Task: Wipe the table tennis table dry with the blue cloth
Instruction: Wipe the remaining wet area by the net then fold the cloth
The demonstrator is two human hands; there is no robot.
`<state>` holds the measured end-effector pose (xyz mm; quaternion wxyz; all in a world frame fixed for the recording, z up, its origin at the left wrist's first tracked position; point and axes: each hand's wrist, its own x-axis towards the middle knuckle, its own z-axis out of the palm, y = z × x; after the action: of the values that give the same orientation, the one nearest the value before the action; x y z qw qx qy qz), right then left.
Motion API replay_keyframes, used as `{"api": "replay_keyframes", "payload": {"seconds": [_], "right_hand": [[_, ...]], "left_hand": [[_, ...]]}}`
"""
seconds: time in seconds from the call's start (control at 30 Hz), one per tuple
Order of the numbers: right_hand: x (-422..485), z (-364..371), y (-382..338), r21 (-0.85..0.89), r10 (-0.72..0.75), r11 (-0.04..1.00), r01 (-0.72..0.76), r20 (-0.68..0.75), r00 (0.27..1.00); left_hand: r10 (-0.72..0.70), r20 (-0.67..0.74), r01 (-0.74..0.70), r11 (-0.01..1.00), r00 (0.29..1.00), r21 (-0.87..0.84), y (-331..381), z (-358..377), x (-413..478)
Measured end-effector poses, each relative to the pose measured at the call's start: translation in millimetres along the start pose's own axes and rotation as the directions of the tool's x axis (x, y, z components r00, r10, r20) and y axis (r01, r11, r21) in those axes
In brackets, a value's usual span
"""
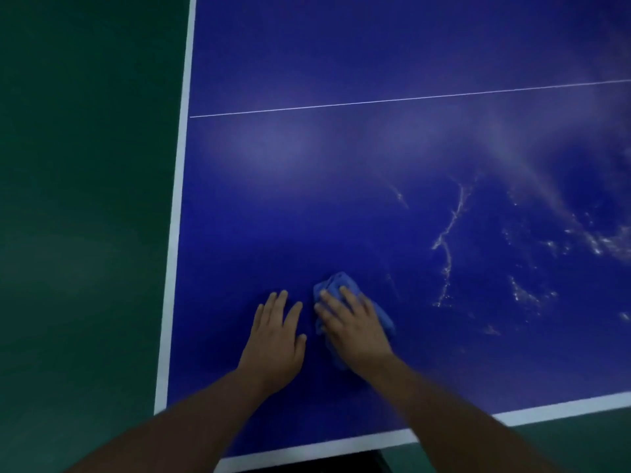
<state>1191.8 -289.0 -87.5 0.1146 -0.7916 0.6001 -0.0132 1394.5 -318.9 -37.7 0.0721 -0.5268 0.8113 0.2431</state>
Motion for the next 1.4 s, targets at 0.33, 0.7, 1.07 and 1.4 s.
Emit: {"api": "replay_keyframes", "payload": {"seconds": [0.33,0.7,1.07,1.4], "right_hand": [[6.4,0.1,73.5,0.091,0.446,0.894,-0.439,-0.084,0.891],[145.0,-21.9,82.1,-0.01,0.071,0.997,-0.071,-0.05,0.996],[104.1,-17.6,61.0,0.218,0.301,0.937,-0.271,-0.118,0.946],[289.3,-50.0,68.7,0.161,0.199,0.968,-0.192,-0.031,0.98]], "left_hand": [[-0.04,0.299,-0.022,0.98,0.953,0.2,-9.1,-52.6,147.8],[-0.076,0.396,0.02,0.99,0.915,0.143,-13.4,-53.5,155.4],[-0.072,0.381,0.023,0.991,0.922,0.132,-10.8,-57.5,153.3],[-0.197,0.103,0.209,0.97,0.975,-0.122,-37.8,-55.7,113.9]]}}
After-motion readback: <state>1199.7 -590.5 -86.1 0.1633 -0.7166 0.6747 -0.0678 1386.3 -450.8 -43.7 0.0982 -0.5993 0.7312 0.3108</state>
